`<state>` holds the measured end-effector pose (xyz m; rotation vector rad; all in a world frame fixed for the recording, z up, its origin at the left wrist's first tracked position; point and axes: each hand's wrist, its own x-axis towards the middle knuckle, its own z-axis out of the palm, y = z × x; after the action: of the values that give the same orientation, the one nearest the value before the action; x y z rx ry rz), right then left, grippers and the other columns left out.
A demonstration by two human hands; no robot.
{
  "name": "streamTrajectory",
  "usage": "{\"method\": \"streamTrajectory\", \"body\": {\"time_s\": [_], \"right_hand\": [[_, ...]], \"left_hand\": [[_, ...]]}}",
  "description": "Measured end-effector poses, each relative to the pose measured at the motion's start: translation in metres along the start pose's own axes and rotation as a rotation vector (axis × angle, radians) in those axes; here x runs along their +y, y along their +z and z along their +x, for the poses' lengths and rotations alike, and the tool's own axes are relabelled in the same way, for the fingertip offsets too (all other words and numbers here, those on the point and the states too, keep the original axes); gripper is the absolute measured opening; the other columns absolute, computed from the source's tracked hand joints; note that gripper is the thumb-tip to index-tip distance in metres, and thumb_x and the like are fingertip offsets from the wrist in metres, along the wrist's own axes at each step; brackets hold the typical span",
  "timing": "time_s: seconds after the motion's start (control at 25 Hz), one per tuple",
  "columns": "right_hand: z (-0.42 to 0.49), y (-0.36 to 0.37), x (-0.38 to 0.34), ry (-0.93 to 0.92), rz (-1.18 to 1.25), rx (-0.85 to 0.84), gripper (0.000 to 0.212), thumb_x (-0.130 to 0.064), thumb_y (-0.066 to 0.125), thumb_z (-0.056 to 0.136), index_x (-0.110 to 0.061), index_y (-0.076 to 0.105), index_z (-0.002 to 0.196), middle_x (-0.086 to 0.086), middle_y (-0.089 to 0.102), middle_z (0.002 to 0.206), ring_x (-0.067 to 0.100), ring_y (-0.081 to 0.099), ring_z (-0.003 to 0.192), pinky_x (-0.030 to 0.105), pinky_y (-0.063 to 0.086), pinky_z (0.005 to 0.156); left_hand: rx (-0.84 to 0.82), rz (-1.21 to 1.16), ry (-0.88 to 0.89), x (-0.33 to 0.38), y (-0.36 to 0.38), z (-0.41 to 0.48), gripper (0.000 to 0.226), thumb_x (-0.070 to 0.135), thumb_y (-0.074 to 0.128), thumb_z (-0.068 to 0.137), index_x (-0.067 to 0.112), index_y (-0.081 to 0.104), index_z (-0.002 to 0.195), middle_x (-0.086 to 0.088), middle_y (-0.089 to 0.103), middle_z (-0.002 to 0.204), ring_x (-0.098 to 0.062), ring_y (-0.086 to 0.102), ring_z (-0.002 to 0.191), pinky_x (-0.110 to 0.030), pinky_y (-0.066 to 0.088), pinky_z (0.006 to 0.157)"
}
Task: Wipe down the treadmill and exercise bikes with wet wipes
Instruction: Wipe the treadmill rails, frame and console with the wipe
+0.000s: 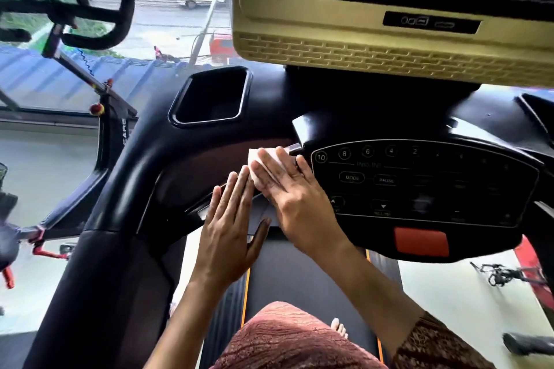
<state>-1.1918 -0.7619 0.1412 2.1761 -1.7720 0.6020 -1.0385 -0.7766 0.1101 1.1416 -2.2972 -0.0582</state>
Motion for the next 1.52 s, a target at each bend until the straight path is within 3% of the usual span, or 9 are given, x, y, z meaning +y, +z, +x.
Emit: {"method": "streamTrajectory", "body": {"time_s": [0.24,0.4,0.52,0.72,1.0,1.2,1.32,1.4,1.52], "right_hand": [[-0.026,-0.016,0.016,-0.048,0.002,0.039,0.046,0.005,0.041,0.086,0.004,0.054,0.13,0.014,0.055,0.135,0.027,0.046,0.131,0.036,0.025,0.115],[-0.02,-0.037,0.023,0.135,0.038,0.235,0.035,0.008,0.051,0.086,0.005,0.063,0.118,0.016,0.062,0.125,0.032,0.056,0.12,0.042,0.043,0.103],[-0.012,-0.043,0.039,0.317,-0.096,0.141,0.044,-0.012,0.043,0.095,-0.003,0.048,0.138,0.015,0.044,0.145,0.032,0.035,0.138,0.049,0.029,0.112],[-0.054,-0.028,0.026,0.12,0.057,-0.113,0.05,-0.018,0.043,0.099,-0.012,0.033,0.147,0.003,0.025,0.156,0.021,0.017,0.146,0.04,0.016,0.118],[-0.142,-0.045,0.035,0.318,-0.042,-0.017,0.054,0.0,0.049,0.09,-0.006,0.039,0.142,0.009,0.034,0.151,0.026,0.031,0.141,0.045,0.027,0.115],[-0.137,-0.039,0.046,0.103,-0.024,-0.068,0.051,0.006,0.017,0.097,-0.005,0.04,0.141,0.011,0.04,0.147,0.028,0.032,0.14,0.041,0.025,0.116],[-0.165,-0.057,0.075,0.052,-0.127,-0.089,0.055,0.01,0.04,0.088,-0.002,0.039,0.142,0.014,0.042,0.145,0.029,0.035,0.138,0.044,0.029,0.114],[-0.181,-0.067,0.085,0.117,-0.117,-0.067,0.055,0.006,0.051,0.085,0.0,0.042,0.139,0.016,0.044,0.144,0.03,0.037,0.137,0.045,0.032,0.112],[-0.196,-0.076,0.098,0.39,-0.043,0.061,0.038,-0.016,0.042,0.101,0.003,0.05,0.133,0.018,0.047,0.141,0.03,0.039,0.137,0.05,0.036,0.108]], "left_hand": [[0.03,0.01,0.006,0.003,0.004,0.0,0.068,0.039,0.044,0.094,0.004,0.023,0.148,-0.009,0.02,0.157,-0.021,0.011,0.148,-0.036,0.006,0.121],[0.034,-0.009,0.015,0.006,0.004,0.002,0.066,0.038,0.045,0.094,0.003,0.028,0.147,-0.013,0.021,0.156,-0.022,0.01,0.148,-0.037,0.005,0.121],[0.031,-0.023,0.052,0.011,0.006,0.011,0.063,0.039,0.041,0.095,0.004,0.029,0.147,-0.014,0.021,0.156,-0.02,0.008,0.148,-0.036,0.003,0.121],[-0.005,-0.087,0.107,0.029,0.015,0.025,0.063,0.047,0.03,0.1,0.007,0.026,0.148,-0.011,0.019,0.156,-0.018,0.008,0.148,-0.036,0.001,0.121],[-0.042,-0.123,0.207,0.045,0.024,0.018,0.06,0.047,0.029,0.101,0.009,0.026,0.148,-0.01,0.02,0.156,-0.018,0.008,0.148,-0.036,0.004,0.12],[-0.027,-0.155,0.265,0.065,0.032,0.015,0.057,0.044,0.031,0.102,0.007,0.03,0.145,-0.011,0.023,0.154,-0.019,0.01,0.148,-0.037,0.008,0.119],[-0.042,-0.137,0.286,0.075,0.036,0.015,0.054,0.04,0.035,0.1,0.01,0.031,0.145,-0.011,0.024,0.154,-0.019,0.009,0.148,-0.035,0.006,0.12],[-0.039,-0.144,0.263,0.083,0.038,0.015,0.055,0.037,0.039,0.098,0.01,0.031,0.145,-0.012,0.025,0.154,-0.02,0.01,0.148,-0.036,0.006,0.12],[-0.05,-0.139,0.258,0.096,0.043,0.014,0.055,0.036,0.039,0.098,0.01,0.032,0.145,-0.011,0.026,0.154,-0.021,0.012,0.148,-0.037,0.007,0.12]]}}
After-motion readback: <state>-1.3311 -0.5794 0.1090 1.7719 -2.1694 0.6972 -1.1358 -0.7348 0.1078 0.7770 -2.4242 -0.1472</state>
